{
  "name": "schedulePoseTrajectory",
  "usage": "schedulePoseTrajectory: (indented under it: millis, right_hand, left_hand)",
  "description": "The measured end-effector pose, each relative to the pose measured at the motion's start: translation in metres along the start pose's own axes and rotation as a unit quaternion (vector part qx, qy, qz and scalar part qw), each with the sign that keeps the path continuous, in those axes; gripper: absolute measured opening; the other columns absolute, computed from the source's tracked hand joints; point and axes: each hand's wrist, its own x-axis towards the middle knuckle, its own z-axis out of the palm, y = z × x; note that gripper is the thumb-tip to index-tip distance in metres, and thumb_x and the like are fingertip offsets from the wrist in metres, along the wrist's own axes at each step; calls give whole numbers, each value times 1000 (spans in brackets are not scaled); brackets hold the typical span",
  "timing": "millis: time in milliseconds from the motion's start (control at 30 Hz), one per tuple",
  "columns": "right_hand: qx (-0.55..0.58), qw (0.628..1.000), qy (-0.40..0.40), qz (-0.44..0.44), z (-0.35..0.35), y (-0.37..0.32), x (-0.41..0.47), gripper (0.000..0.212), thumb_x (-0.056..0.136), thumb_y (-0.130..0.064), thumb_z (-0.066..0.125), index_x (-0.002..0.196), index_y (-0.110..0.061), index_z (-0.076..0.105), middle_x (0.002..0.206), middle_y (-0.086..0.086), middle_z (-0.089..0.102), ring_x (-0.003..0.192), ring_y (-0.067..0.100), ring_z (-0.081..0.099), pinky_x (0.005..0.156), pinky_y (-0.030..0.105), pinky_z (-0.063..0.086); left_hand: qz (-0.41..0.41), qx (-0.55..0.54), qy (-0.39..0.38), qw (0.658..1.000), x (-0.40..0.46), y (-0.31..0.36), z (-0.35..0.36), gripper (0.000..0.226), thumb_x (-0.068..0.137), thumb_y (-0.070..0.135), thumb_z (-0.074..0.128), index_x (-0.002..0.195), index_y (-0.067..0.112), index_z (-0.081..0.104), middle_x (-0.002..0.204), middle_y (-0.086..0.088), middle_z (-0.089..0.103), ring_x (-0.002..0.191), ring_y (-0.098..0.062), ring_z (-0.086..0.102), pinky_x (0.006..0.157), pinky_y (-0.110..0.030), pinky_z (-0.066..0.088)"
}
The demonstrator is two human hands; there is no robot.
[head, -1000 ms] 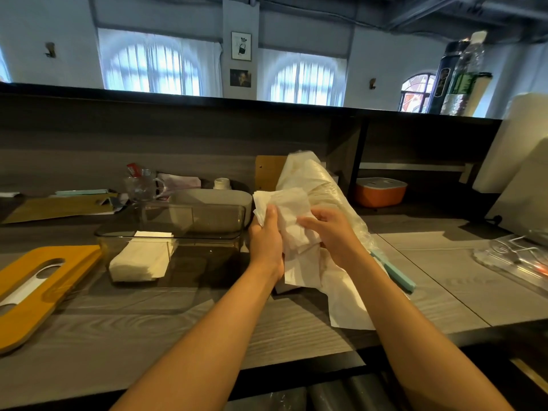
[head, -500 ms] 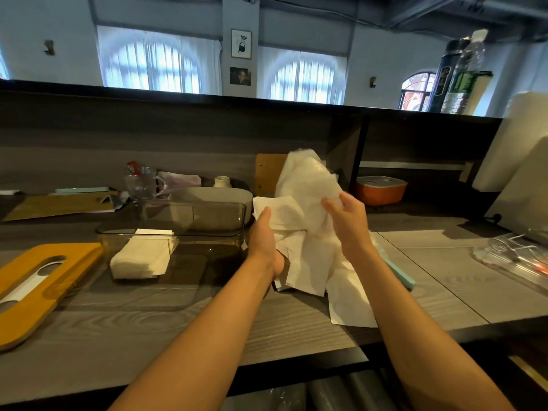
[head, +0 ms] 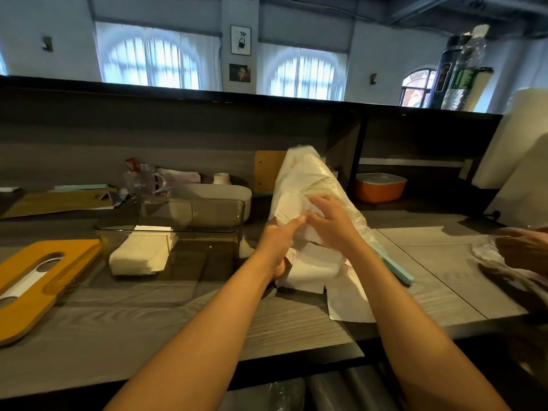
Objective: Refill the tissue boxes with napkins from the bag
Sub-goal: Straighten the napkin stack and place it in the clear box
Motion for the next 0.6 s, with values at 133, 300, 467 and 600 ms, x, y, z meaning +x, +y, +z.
schedulePoseTrajectory:
  millis: [133, 300, 467, 600]
  right_hand:
    - [109, 987, 110, 46, -5, -10, -5, 33, 94, -27, 63, 126, -17, 61, 119, -7, 54, 106, 9, 54, 75, 13, 45]
    - [131, 986, 81, 59, -20, -20, -27, 17, 97, -35, 57, 98, -21, 67, 87, -7, 64, 86, 7, 59, 74, 21, 46]
    - [-3, 988, -102, 119, -23, -9, -61, 41, 82, -58, 67, 111, -29, 63, 98, -14, 58, 93, 6, 56, 71, 22, 43]
    - [-77, 983, -138, 89, -20, -4, -64, 33, 81, -41, 76, 71, -18, 54, 66, -3, 48, 61, 11, 42, 57, 25, 29]
  left_hand:
    - [-29, -64, 51, 996, 8, -6, -4, 35, 97, 23, 62, 129, 9, 57, 112, -10, 67, 96, -24, 65, 72, -37, 56]
    - [-41, -134, 70, 988, 13, -9, -10, 38, 95, 23, 62, 131, 13, 58, 119, -13, 68, 106, -33, 66, 86, -47, 58]
    - [-49, -156, 62, 985, 11, -9, -9, 37, 94, 27, 62, 130, 17, 59, 120, -15, 67, 106, -37, 66, 86, -52, 57]
    - [-74, -163, 63, 982, 5, -6, -7, 34, 93, 30, 63, 126, 22, 60, 119, -10, 67, 100, -33, 66, 69, -41, 56]
